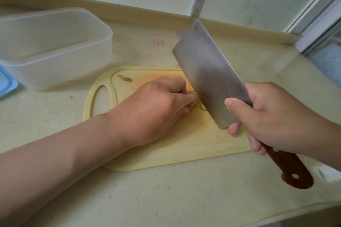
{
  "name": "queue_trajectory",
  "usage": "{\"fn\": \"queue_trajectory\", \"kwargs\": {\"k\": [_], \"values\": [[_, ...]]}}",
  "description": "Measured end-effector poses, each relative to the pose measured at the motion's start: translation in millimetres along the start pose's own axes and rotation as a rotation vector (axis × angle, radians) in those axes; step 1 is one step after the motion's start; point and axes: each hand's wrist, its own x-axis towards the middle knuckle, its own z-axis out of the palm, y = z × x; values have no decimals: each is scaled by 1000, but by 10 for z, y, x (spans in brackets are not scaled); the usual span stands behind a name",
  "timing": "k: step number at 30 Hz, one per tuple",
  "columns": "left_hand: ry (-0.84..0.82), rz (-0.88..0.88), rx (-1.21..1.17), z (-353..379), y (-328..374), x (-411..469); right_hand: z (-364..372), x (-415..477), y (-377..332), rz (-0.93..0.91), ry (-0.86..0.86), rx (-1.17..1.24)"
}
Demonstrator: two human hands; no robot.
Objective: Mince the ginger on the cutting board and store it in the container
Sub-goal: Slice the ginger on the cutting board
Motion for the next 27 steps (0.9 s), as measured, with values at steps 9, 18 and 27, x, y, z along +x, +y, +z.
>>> {"fn": "queue_trajectory", "kwargs": {"k": [9, 18, 27], "values": [[24, 73, 35, 14, -4, 9, 14, 381, -321, -56, -119, -118], [13, -11, -29, -10, -50, -40, 210, 107, -34, -153, 157, 68], [-11, -42, -43, -17, -51, -21, 213, 44, 38, -146, 170, 84]]}}
